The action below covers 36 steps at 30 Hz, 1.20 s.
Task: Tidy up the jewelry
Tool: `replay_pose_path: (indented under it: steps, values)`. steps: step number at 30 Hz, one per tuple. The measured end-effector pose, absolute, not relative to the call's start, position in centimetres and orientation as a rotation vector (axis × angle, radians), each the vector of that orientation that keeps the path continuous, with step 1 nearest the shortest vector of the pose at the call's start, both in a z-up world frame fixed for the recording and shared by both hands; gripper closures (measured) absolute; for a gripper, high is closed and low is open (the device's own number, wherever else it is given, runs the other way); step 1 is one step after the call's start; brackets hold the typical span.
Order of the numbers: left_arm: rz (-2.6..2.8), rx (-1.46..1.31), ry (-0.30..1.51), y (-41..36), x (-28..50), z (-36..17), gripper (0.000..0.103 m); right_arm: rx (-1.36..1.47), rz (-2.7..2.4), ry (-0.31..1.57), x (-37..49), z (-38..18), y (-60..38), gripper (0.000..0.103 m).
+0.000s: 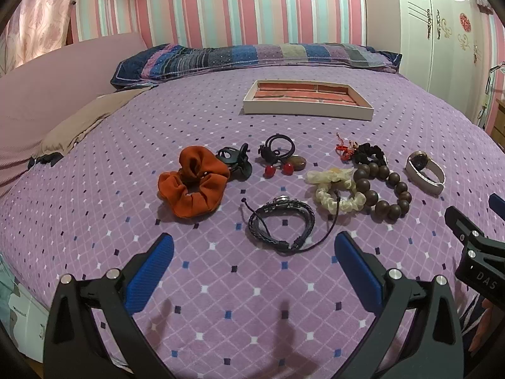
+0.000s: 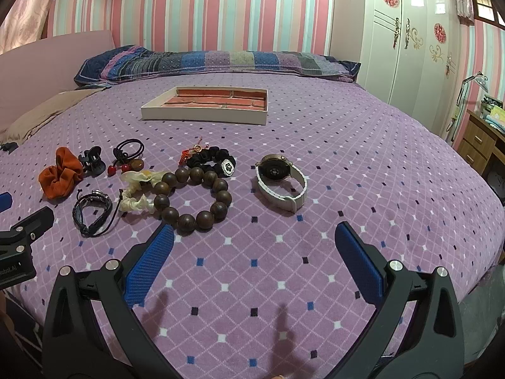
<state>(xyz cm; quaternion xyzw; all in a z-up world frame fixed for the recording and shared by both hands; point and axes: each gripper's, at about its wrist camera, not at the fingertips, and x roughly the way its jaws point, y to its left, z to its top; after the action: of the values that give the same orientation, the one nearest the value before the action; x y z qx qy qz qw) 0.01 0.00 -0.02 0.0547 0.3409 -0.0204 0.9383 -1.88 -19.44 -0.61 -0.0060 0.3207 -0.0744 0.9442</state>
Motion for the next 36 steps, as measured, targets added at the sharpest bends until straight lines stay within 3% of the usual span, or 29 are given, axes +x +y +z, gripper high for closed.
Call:
replay_pose_path:
  steps: [36]
  values:
    - [-0.039,0.104,0.699,0.61,0.07,0.05,0.004,-0.008,-0.152,0.656,-1.85,-0.96,-19.37,0.004]
